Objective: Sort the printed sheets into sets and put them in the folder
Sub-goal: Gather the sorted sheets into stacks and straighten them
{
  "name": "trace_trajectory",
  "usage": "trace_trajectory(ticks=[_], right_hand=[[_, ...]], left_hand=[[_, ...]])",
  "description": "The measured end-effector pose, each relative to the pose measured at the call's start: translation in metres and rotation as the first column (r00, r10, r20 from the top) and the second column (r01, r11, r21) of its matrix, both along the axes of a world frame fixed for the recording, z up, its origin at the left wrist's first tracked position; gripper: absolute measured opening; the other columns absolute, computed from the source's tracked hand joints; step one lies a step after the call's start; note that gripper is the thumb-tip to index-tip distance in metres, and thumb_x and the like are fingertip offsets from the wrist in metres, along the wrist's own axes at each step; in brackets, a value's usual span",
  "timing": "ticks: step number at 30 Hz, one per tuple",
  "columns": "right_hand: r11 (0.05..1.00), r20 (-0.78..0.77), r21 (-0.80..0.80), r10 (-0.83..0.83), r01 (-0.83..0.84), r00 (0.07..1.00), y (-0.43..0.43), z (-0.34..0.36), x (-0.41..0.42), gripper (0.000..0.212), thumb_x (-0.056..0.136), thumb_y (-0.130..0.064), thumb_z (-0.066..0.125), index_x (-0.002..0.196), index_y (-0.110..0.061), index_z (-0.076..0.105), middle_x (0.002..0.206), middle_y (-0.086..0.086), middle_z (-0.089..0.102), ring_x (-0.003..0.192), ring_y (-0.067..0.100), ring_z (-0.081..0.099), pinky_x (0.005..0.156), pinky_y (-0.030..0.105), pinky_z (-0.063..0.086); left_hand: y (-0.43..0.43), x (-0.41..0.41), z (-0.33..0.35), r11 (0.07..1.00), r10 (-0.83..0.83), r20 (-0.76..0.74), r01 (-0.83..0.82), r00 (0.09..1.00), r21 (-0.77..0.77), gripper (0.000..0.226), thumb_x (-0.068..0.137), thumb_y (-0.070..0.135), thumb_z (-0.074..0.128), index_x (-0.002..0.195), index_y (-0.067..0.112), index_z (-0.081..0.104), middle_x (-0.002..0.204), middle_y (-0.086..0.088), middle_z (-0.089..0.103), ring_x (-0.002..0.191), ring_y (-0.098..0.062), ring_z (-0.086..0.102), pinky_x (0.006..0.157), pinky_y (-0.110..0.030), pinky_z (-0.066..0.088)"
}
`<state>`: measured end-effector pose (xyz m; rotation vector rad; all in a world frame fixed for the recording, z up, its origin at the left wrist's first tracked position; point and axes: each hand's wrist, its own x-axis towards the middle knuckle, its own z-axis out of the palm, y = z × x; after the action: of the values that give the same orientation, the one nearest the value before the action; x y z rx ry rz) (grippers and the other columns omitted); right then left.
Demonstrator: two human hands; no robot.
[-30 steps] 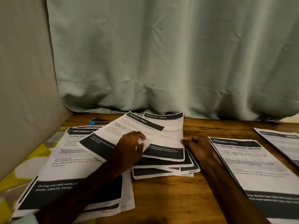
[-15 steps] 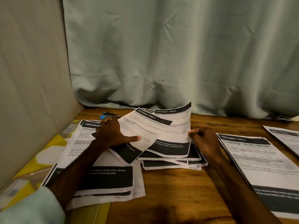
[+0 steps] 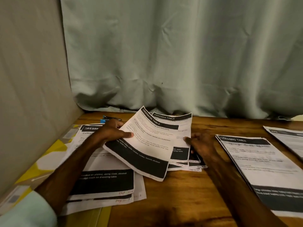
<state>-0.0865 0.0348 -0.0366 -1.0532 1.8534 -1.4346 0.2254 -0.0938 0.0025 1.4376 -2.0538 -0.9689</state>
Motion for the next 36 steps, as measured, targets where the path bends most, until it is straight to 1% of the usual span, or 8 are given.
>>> trace_trajectory(ticks=[3, 6, 10, 15, 21, 24, 28, 36], right_hand=[[0.996, 0.089, -0.084, -0.011, 0.019, 0.996, 0.003, 0.008, -0.005, 0.016, 0.093, -0.014, 0.072, 0.108, -0.01, 0.071, 0.101, 0.01, 0.078, 0.081, 0.026, 0.077, 0.075, 0.047, 0.064], [0.982, 0.212, -0.185, 0.003, 0.038, 0.977, 0.014, 0.02, -0.01, 0.011, 0.095, -0.016, 0.07, 0.105, -0.011, 0.07, 0.09, 0.01, 0.079, 0.076, 0.03, 0.077, 0.064, 0.04, 0.064], [0.981, 0.294, -0.184, 0.002, 0.055, 0.956, 0.019, 0.021, -0.018, 0.018, 0.094, -0.022, 0.072, 0.108, -0.012, 0.07, 0.093, 0.014, 0.078, 0.081, 0.037, 0.077, 0.078, 0.056, 0.062], [0.981, 0.276, -0.19, 0.018, 0.036, 0.961, 0.024, 0.021, -0.024, 0.018, 0.097, -0.021, 0.067, 0.11, -0.009, 0.071, 0.096, 0.013, 0.078, 0.084, 0.035, 0.077, 0.084, 0.058, 0.06], [0.969, 0.243, -0.24, 0.009, 0.051, 0.97, 0.025, 0.023, -0.022, 0.014, 0.099, -0.018, 0.065, 0.11, -0.011, 0.069, 0.102, 0.011, 0.078, 0.088, 0.03, 0.077, 0.084, 0.051, 0.061], [0.952, 0.251, -0.289, -0.024, 0.098, 0.968, 0.024, 0.026, -0.019, 0.008, 0.099, -0.015, 0.064, 0.106, -0.014, 0.069, 0.103, 0.009, 0.078, 0.091, 0.028, 0.076, 0.084, 0.048, 0.062], [0.929, 0.274, -0.34, -0.054, 0.149, 0.96, 0.022, 0.025, -0.022, 0.011, 0.099, -0.014, 0.064, 0.108, -0.017, 0.069, 0.105, 0.006, 0.078, 0.093, 0.027, 0.076, 0.084, 0.047, 0.061], [0.853, 0.343, -0.391, -0.213, 0.345, 0.915, 0.022, 0.023, -0.032, 0.017, 0.1, -0.008, 0.06, 0.099, -0.023, 0.067, 0.108, 0.006, 0.076, 0.088, 0.015, 0.075, 0.077, 0.034, 0.063]], left_hand=[[0.004, -0.003, 0.002, 0.999, -0.021, -0.247, 0.009, 0.969, -0.047, 0.035, 0.086, 0.026, 0.08, 0.12, 0.022, 0.072, 0.111, 0.005, 0.076, 0.096, -0.011, 0.073, 0.083, -0.031, 0.058], [0.012, -0.012, 0.0, 0.996, -0.017, -0.439, -0.021, 0.899, -0.081, 0.034, 0.089, 0.024, 0.076, 0.123, 0.021, 0.069, 0.104, 0.012, 0.076, 0.092, -0.007, 0.075, 0.073, -0.024, 0.06], [0.017, -0.02, -0.005, 0.999, -0.027, -0.507, 0.001, 0.862, -0.05, 0.032, 0.09, 0.021, 0.074, 0.121, 0.018, 0.066, 0.1, 0.011, 0.076, 0.088, -0.009, 0.076, 0.066, -0.021, 0.059], [0.014, -0.007, 0.001, 0.997, 0.069, -0.645, -0.042, 0.761, 0.057, 0.027, 0.09, 0.026, 0.074, 0.113, 0.014, 0.069, 0.097, -0.005, 0.079, 0.085, -0.025, 0.077, 0.073, -0.038, 0.062], [0.007, 0.003, 0.0, 0.983, 0.182, -0.738, -0.094, 0.65, 0.16, 0.039, 0.086, 0.027, 0.078, 0.119, 0.009, 0.07, 0.108, -0.011, 0.077, 0.098, -0.032, 0.075, 0.089, -0.046, 0.06], [0.007, -0.001, -0.003, 0.982, 0.181, -0.749, -0.075, 0.638, 0.174, 0.045, 0.081, 0.027, 0.08, 0.122, 0.01, 0.069, 0.108, -0.01, 0.077, 0.099, -0.033, 0.075, 0.084, -0.043, 0.062], [0.012, -0.005, -0.002, 0.979, 0.194, -0.755, -0.072, 0.626, 0.192, 0.032, 0.089, 0.022, 0.076, 0.119, 0.015, 0.068, 0.096, -0.005, 0.079, 0.082, -0.024, 0.078, 0.061, -0.032, 0.063], [0.019, -0.005, 0.002, 0.977, 0.2, -0.78, -0.059, 0.592, 0.206, 0.024, 0.092, 0.019, 0.073, 0.116, 0.019, 0.069, 0.099, -0.005, 0.079, 0.081, -0.022, 0.077, 0.059, -0.031, 0.062]])
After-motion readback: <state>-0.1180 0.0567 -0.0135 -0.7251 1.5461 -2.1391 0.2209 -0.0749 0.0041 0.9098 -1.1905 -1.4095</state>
